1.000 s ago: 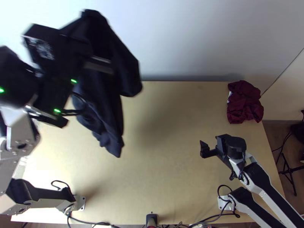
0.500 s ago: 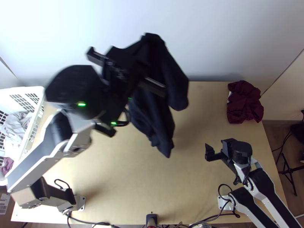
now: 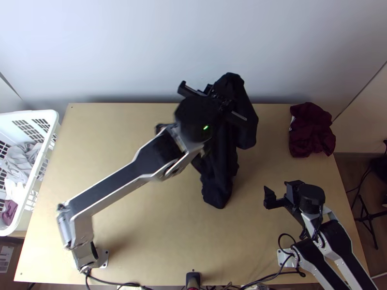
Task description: Fold the t-shirt
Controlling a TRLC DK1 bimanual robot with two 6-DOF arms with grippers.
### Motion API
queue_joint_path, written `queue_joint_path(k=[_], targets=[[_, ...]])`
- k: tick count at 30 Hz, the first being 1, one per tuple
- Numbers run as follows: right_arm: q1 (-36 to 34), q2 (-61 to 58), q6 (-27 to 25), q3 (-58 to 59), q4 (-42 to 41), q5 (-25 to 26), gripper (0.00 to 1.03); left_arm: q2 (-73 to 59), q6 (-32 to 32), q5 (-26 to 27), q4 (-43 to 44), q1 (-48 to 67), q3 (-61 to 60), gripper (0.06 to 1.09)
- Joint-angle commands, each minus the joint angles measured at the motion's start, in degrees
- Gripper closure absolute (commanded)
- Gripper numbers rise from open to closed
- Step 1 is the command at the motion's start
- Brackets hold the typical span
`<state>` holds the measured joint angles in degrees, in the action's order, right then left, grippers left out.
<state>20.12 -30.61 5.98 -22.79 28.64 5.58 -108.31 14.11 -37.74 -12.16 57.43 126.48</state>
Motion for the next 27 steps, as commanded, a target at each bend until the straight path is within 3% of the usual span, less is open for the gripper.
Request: queue_joint_path(k=[1, 7, 13, 18, 19, 20, 22, 23, 27], targets=[[-0.34, 0.9, 0.0, 0.2, 0.27, -0.22, 0.05, -6.91, -0.57, 0.12, 2.58, -9.27, -1.06, 1.05], [-0.34, 0.29, 0.26, 0.37, -0.61, -0.75, 0.05, -6.47, -1.54, 0.91, 3.02, -20.08, -6.24, 1.05], [0.8, -3.05, 0.61, 0.37, -2.63, -4.44, 0.05, 2.14, -2.07, 4.25, 11.11, -27.99, -25.49, 1.05], [1.15, -4.72, -0.26, 0.37, -3.86, -4.53, 0.05, 7.77, -4.09, 7.24, 8.12, -27.11, -36.48, 1.03], [1.24, -4.81, -0.44, 0.37, -3.86, -4.97, 0.05, 9.96, -5.67, 10.23, 5.13, -26.4, -38.58, 0.86], [1.24, -4.9, -0.44, 0.37, -3.77, -5.32, 0.05, 10.49, -6.02, 10.49, 3.99, -26.05, -38.94, 0.75], [1.24, -5.07, -0.53, 0.37, -3.77, -6.29, 0.04, 12.6, -8.04, 11.11, -1.2, -24.47, -39.73, 0.19], [1.15, -5.16, -0.35, 0.29, -3.42, -6.46, 0.04, 14.09, -9.01, 11.28, -2.78, -23.68, -40.43, 0.1], [1.33, -5.51, -0.09, -0.07, -3.07, -8.22, 0.04, 19.19, -10.42, 11.28, -4.45, -23.15, -43.33, 0.1]])
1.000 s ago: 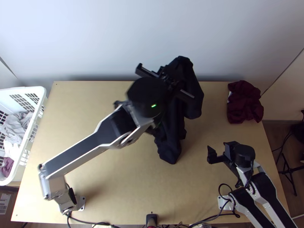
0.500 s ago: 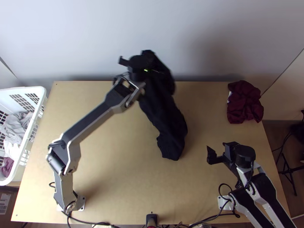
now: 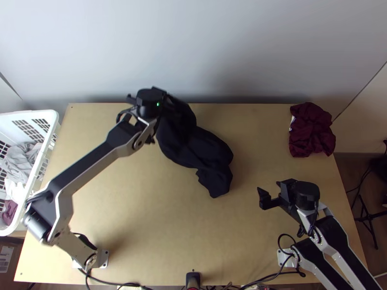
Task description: Fold the t-shirt
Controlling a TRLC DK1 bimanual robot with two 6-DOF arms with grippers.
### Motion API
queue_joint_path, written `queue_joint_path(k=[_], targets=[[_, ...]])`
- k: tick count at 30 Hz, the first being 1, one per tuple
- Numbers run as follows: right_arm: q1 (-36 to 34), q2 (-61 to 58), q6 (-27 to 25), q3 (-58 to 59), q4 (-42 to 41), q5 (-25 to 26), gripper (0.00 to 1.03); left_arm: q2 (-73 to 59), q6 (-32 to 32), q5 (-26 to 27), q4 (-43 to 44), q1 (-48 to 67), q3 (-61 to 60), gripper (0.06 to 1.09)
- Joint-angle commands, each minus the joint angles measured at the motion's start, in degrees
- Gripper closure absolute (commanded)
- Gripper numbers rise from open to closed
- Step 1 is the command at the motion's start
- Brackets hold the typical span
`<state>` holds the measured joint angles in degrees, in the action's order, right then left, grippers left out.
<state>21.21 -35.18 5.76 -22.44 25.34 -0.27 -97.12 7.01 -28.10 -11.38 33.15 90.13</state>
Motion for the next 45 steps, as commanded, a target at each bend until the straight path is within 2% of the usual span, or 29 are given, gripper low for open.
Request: queue_joint_path(k=[1, 5, 7, 12, 16, 21, 27, 33, 36, 38, 39, 40, 42, 45], targets=[[0.32, -1.3, 0.31, -0.77, 0.94, -3.68, 0.04, 9.23, -3.84, 1.64, -6.2, 0.69, -7.6, 0.1], [2.43, -3.67, 1.98, -2.61, 3.4, -12.12, 0.04, 14.77, -4.98, 1.64, -9.28, -2.3, -10.15, 0.1], [4.72, -6.13, 2.24, -3.23, 3.4, -14.4, 0.04, 17.4, -4.72, 1.64, -9.63, -4.23, -11.73, 0.1], [12.71, -15.45, 3.29, -6.57, 2.25, -15.2, 0.04, 23.21, -4.19, 2.35, -11.83, -9.15, -16.04, 0.1], [18.07, -23.8, 5.14, -7.8, -2.32, -15.55, 0.05, 27.86, -4.19, 2.96, -11.74, -11.61, -19.73, 0.1], [18.78, -31.18, 7.51, -10.61, -6.71, -18.45, 0.05, 30.76, -4.19, 3.05, -11.83, -15.22, -21.48, 0.1], [20.54, -38.3, 10.06, -11.4, -15.24, -18.36, 0.05, 33.93, -4.02, 2.96, -12.09, -17.68, -23.33, 0.1], [20.71, -46.47, 10.06, -15.36, -17.78, -17.74, 0.06, 34.81, -3.84, 2.96, -11.74, -18.64, -24.03, 0.1], [21.41, -51.22, 8.3, -17.47, -16.99, -13.97, 0.17, 34.98, -3.75, 3.05, -11.48, -19.08, -24.12, 0.1], [21.41, -52.36, 8.3, -18.43, -16.64, -13.61, 0.23, 35.33, -3.75, 2.96, -11.48, -19.26, -24.3, 0.1], [21.59, -52.45, 8.04, -18.87, -16.38, -13.53, 0.32, 35.6, -3.67, 2.96, -11.48, -19.44, -24.47, 0.1], [21.85, -52.1, 7.6, -19.14, -16.38, -12.91, 0.5, 35.86, -3.58, 3.05, -11.48, -19.87, -24.65, 0.1], [22.29, -51.57, 5.49, -20.45, -16.2, -11.77, 0.96, 36.39, -3.14, 2.96, -11.39, -20.49, -25.18, 0.1], [21.94, -48.93, 4.52, -23.0, -12.42, -11.42, 0.96, 37.18, -2.35, 3.05, -11.39, -21.98, -25.79, 0.1]])
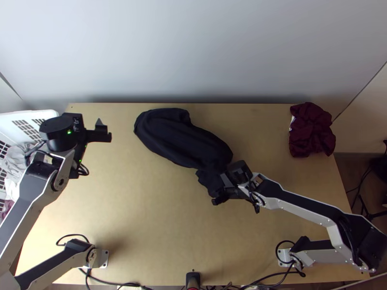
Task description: Fold the t-shirt
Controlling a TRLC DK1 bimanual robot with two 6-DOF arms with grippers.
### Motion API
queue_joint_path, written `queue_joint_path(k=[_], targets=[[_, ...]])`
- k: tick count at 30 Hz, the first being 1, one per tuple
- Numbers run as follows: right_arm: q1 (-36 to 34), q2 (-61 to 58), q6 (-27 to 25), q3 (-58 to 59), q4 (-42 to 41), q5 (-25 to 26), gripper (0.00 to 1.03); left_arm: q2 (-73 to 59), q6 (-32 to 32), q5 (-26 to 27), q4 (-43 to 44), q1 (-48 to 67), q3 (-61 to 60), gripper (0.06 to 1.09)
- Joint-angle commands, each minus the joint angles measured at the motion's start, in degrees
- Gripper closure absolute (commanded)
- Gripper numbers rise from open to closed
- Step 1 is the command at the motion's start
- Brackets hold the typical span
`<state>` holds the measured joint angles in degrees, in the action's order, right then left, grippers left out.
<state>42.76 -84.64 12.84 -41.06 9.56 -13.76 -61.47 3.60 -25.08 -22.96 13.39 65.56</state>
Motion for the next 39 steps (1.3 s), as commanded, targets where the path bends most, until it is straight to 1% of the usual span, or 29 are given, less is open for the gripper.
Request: queue_joint_path(k=[1, 2, 4, 7, 9, 13, 16, 18, 22, 25, 28, 29, 30, 32, 33, 35, 36, 38, 39], targets=[[0.13, 1.85, -3.61, -5.08, 4.68, 2.68, 0.97, 1.71, 1.33, 0.12, 0.2, -2.58, -1.49, 0.1], [0.04, 3.43, -4.23, -5.79, 5.64, 3.65, 0.98, 1.97, 1.41, 0.3, 0.2, -2.84, -1.75, 0.1], [-0.66, 6.42, -5.02, -8.07, 9.25, 4.0, 0.98, 2.41, 1.5, 0.91, 0.28, -3.63, -2.1, 0.1], [-0.84, 10.46, -5.9, -14.22, 18.47, 4.0, 0.98, 2.94, 1.41, 1.79, 0.37, -4.33, -2.63, 0.1], [-0.49, 12.92, -6.16, -18.36, 23.22, 4.0, 0.98, 3.2, 1.24, 2.05, 0.37, -4.25, -3.25, 0.1], [-0.49, 13.8, -6.78, -30.48, 34.3, 4.35, 0.98, 4.17, 0.8, 2.05, 0.37, -2.66, -5.0, 0.1], [-1.63, 13.8, -6.95, -39.36, 38.34, 4.97, 0.98, 4.78, 0.8, 2.05, 0.37, -1.7, -5.53, 0.1], [-1.98, 13.27, -7.48, -45.6, 40.62, 5.23, 0.98, 4.96, 0.89, 2.05, 0.37, -1.08, -5.53, 0.1], [-1.98, 10.02, -9.59, -59.84, 47.83, 6.11, 0.98, 6.28, 1.24, 2.05, -0.15, -0.2, -5.53, 0.1], [-2.07, 5.89, -11.0, -73.11, 54.69, 6.46, 0.98, 7.68, 2.38, 2.05, -1.12, 0.76, -5.71, 0.1], [-2.16, 0.79, -11.08, -89.2, 60.75, 6.9, 0.98, 8.83, 3.79, 2.05, -1.47, 1.11, -6.06, 0.1], [-2.16, -0.44, -11.26, -93.33, 61.54, 6.99, 0.98, 9.27, 4.05, 2.05, -1.47, 1.29, -6.23, 0.1], [-2.07, -0.35, -11.35, -95.0, 60.84, 7.08, 0.98, 9.62, 4.4, 2.05, -1.47, 1.38, -6.23, 0.1], [-1.54, 0.79, -11.96, -95.17, 58.29, 7.26, 0.98, 9.97, 4.93, 2.05, -1.56, 1.38, -6.23, 0.1], [-1.19, 1.23, -11.43, -95.08, 56.88, 7.43, 0.98, 10.23, 5.02, 2.05, -1.74, 1.47, -6.15, 0.11], [-0.58, 2.2, -8.18, -94.91, 52.93, 7.43, 0.99, 11.2, 5.02, 2.14, -2.44, 2.78, -6.15, 0.11], [-0.58, 2.64, -7.39, -94.56, 51.43, 7.43, 0.99, 12.17, 4.75, 3.28, -3.32, 4.72, -6.41, 0.11], [-0.75, 3.08, -7.22, -93.85, 49.15, 8.49, 0.99, 14.71, 3.88, 7.41, -5.6, 9.46, -8.26, 0.11], [-0.93, 3.08, -6.95, -93.5, 48.71, 8.92, 0.99, 15.77, 3.52, 8.29, -5.78, 12.54, -9.75, 0.11]])
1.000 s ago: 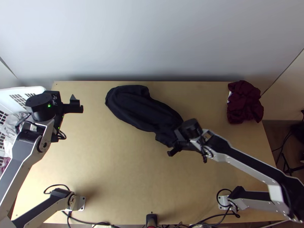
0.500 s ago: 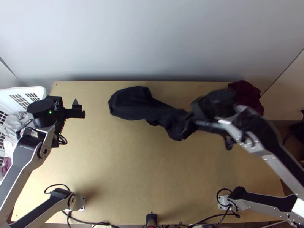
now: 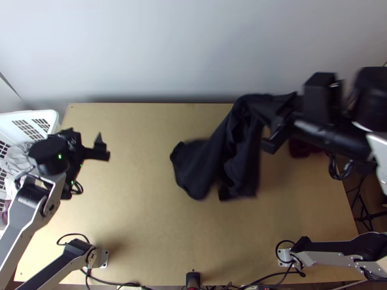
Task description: Fold the t-shirt
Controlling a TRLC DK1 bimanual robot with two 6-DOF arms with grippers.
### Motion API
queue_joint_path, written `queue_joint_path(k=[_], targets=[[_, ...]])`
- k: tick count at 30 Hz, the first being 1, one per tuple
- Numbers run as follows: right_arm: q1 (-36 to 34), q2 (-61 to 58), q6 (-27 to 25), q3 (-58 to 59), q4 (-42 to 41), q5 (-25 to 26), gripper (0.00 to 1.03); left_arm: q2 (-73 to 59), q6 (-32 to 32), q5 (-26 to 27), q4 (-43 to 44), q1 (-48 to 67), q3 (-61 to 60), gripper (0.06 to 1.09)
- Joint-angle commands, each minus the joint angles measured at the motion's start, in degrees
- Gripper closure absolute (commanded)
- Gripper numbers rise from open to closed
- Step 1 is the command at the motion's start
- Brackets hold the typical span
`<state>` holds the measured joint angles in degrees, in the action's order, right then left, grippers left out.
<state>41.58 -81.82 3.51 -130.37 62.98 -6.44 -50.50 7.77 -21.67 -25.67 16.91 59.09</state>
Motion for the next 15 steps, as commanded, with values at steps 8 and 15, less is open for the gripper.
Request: queue_joint_path(k=[8, 15], targets=[[-0.27, 1.23, 4.31, 1.87, -4.53, 1.6, 0.99, 4.18, 1.99, 9.89, -4.39, 27.92, -9.61, 0.11], [-0.36, 1.49, 8.27, 5.74, -4.36, 1.6, 0.99, 0.31, 8.05, 11.04, 6.51, 38.64, -16.11, 0.11]])
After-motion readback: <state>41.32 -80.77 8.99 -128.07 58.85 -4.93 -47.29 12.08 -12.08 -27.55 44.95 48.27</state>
